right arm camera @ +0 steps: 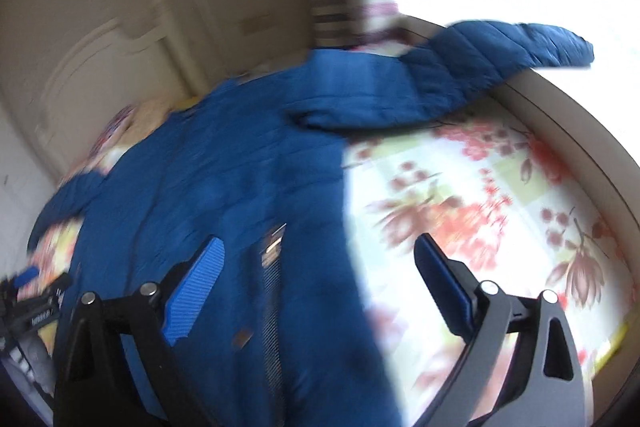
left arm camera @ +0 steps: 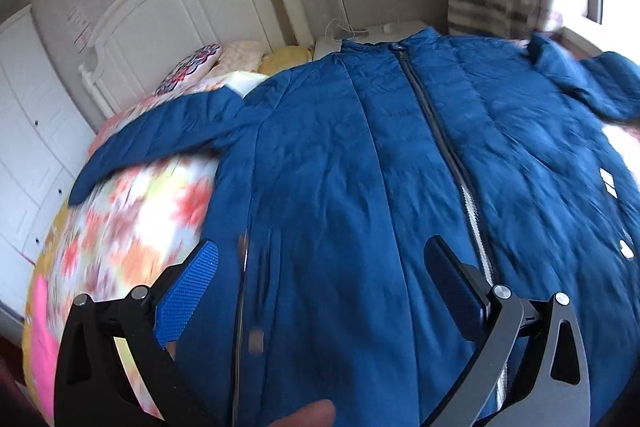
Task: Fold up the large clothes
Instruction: 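Grasp the sleeve nearest the right tool and fold it across the jacket body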
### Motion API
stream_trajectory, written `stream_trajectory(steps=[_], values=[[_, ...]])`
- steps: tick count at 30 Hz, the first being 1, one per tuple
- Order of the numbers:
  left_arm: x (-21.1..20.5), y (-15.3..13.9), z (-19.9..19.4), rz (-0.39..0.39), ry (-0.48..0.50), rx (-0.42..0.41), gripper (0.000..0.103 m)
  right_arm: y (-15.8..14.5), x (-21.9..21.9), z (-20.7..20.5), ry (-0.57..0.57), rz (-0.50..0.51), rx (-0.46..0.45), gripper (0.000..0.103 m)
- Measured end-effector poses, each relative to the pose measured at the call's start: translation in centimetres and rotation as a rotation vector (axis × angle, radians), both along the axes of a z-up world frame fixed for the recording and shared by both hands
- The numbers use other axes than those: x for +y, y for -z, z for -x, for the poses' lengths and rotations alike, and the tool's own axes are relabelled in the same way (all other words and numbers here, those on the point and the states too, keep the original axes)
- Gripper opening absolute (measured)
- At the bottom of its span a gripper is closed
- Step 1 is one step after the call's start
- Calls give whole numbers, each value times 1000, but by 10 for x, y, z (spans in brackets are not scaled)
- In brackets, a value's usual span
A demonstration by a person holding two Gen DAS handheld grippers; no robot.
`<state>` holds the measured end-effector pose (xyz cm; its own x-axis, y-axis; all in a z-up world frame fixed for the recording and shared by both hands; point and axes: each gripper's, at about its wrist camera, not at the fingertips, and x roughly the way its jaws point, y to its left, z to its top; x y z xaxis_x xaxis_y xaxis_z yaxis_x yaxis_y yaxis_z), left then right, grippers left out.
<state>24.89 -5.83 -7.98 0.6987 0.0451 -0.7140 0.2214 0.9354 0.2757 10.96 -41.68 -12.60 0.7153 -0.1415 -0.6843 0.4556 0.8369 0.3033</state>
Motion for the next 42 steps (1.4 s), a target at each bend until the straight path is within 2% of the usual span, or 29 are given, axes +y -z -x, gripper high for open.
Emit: stream_trajectory(steps=[4, 6, 9, 10, 12, 13, 14, 15, 16, 17, 20, 23, 27, 29, 31, 32, 33, 34, 35, 36, 37, 38, 39, 40, 42], values=[[-5, 26, -66, -6, -27, 59, 99, 14, -75, -44, 181, -24, 19, 89], [-1, 38, -86, 7, -48, 97, 99, 21, -109, -67, 254, -42, 32, 89], [12, 61, -101, 93, -52, 141, 99, 35, -147, -97, 320, -69, 76, 80], [23, 65, -102, 182, -58, 144, 99, 40, -157, -106, 339, -78, 85, 76], [36, 67, -108, 265, -61, 180, 99, 46, -167, -118, 354, -82, 97, 67], [37, 68, -108, 273, -53, 181, 99, 48, -172, -122, 360, -81, 104, 56], [36, 69, -108, 266, -50, 180, 99, 51, -178, -124, 368, -99, 87, 44], [35, 70, -108, 256, -50, 179, 99, 50, -181, -122, 370, -122, 53, 36], [34, 71, -107, 250, -52, 178, 99, 46, -182, -121, 368, -139, 13, 16], [32, 71, -107, 243, -53, 177, 99, 38, -179, -121, 346, -128, -36, 11], [32, 71, -105, 247, -52, 176, 99, 6, -151, -131, 260, -22, -130, 7], [32, 70, -104, 246, -52, 171, 99, -37, -93, -158, 69, 86, -214, 7], [35, 70, -103, 260, -50, 169, 99, -62, 6, -189, -204, 226, -231, 7], [36, 69, -102, 266, -49, 168, 99, -59, 57, -205, -348, 296, -197, 7], [36, 69, -102, 268, -48, 167, 99, -36, 111, -221, -529, 306, -99, 7], [37, 69, -102, 269, -48, 167, 99, -18, 134, -227, -598, 301, -16, 9], [36, 68, -102, 270, -47, 168, 99, -3, 154, -224, -639, 296, 68, 12], [37, 68, -102, 271, -47, 167, 99, 25, 165, -230, -675, 284, 177, 25], [37, 68, -101, 274, -47, 167, 99, 34, 167, -231, -675, 291, 197, 34], [37, 68, -102, 274, -47, 167, 99, 39, 168, -226, -673, 328, 160, 37], [37, 68, -101, 275, -47, 166, 99, 38, 167, -224, -682, 323, 157, 48], [37, 68, -102, 274, -47, 166, 99, 35, 165, -223, -691, 300, 162, 67], [37, 68, -101, 274, -47, 167, 99, 31, 157, -222, -714, 232, 169, 74], [37, 68, -101, 274, -47, 167, 99, 24, 150, -215, -718, 177, 162, 76], [37, 68, -101, 274, -46, 166, 99, 7, 142, -193, -684, 133, 127, 75]])
